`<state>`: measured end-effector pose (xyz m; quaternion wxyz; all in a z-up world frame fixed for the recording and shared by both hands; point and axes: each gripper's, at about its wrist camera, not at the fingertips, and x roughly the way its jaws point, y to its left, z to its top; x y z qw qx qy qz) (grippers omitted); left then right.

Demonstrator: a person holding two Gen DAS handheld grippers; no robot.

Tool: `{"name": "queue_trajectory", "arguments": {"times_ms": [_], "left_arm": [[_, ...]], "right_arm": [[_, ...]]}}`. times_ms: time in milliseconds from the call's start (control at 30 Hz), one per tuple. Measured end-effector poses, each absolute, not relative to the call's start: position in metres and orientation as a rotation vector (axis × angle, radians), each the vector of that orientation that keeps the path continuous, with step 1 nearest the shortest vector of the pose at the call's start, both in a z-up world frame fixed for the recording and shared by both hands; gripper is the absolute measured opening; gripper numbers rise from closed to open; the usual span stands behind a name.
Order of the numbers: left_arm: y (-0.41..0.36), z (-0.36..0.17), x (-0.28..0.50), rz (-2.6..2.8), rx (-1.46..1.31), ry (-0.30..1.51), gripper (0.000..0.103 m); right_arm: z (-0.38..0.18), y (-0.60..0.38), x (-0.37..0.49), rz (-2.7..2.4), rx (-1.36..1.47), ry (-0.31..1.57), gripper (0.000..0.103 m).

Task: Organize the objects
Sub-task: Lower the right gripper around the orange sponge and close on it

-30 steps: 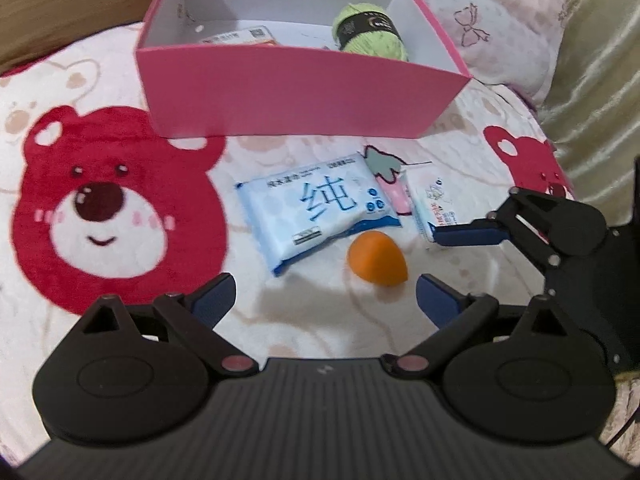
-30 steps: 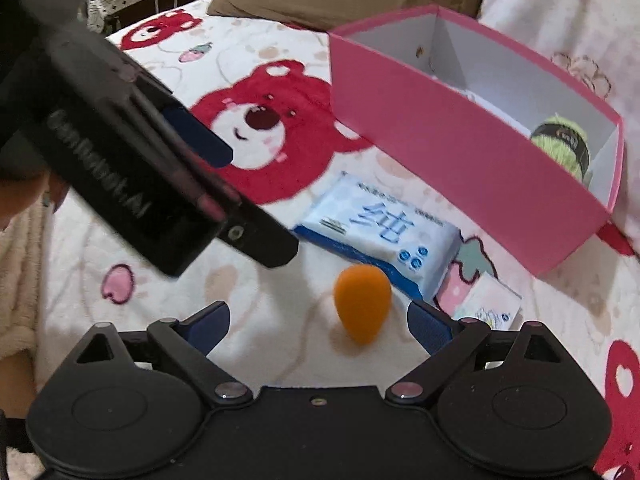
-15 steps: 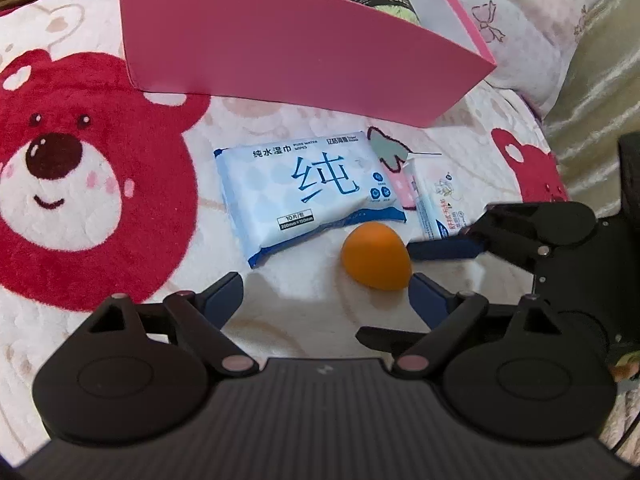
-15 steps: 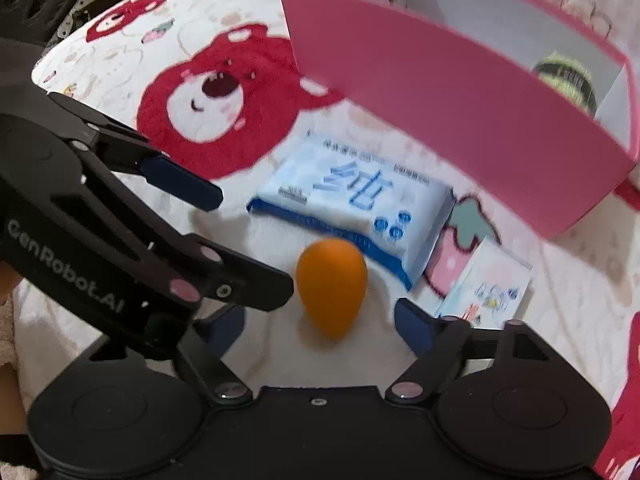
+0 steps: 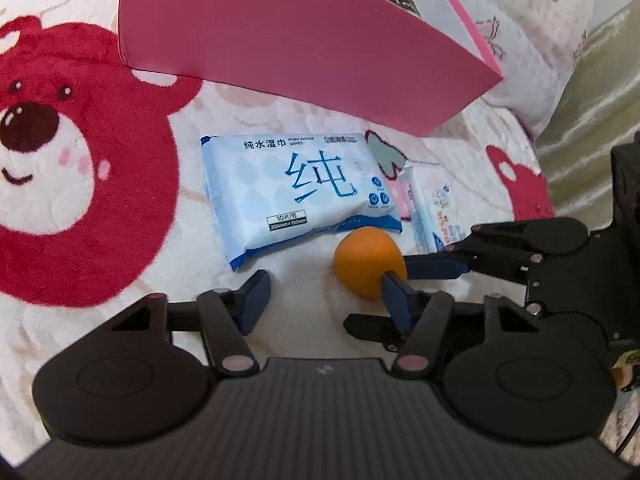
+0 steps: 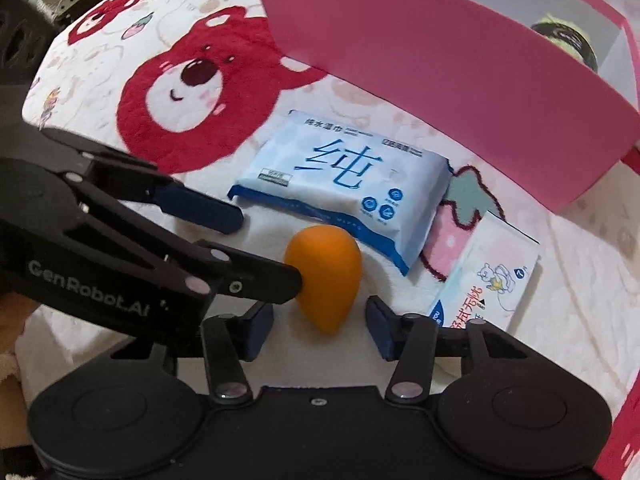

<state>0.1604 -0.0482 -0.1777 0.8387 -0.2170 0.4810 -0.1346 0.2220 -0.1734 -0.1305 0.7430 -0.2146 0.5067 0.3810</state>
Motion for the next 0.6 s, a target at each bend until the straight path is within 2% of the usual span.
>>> {"name": "queue_trajectory", "arguments": {"times_ms": [200, 433, 600], "left_arm": [[-0.0521, -0.183, 0.1611, -0.33, -0.503, 1.002, 0.037], [-0.0557, -0.1844, 0.1585, -0.353, -0.528, 0.95, 0.036], [-0.0529, -0.1811, 0.1554, -0.36, -0.523, 0.931, 0.035]], "right_arm": [[-0.1342, -0.1727, 0.2249, 0.815, -0.454, 1.129, 0.055], [-0.1344, -0.1721, 0.2283, 0.8, -0.426, 1.142, 0.055], [-0.13, -0.1709, 0.2229, 0.783, -0.452, 1.101, 0.042]]}}
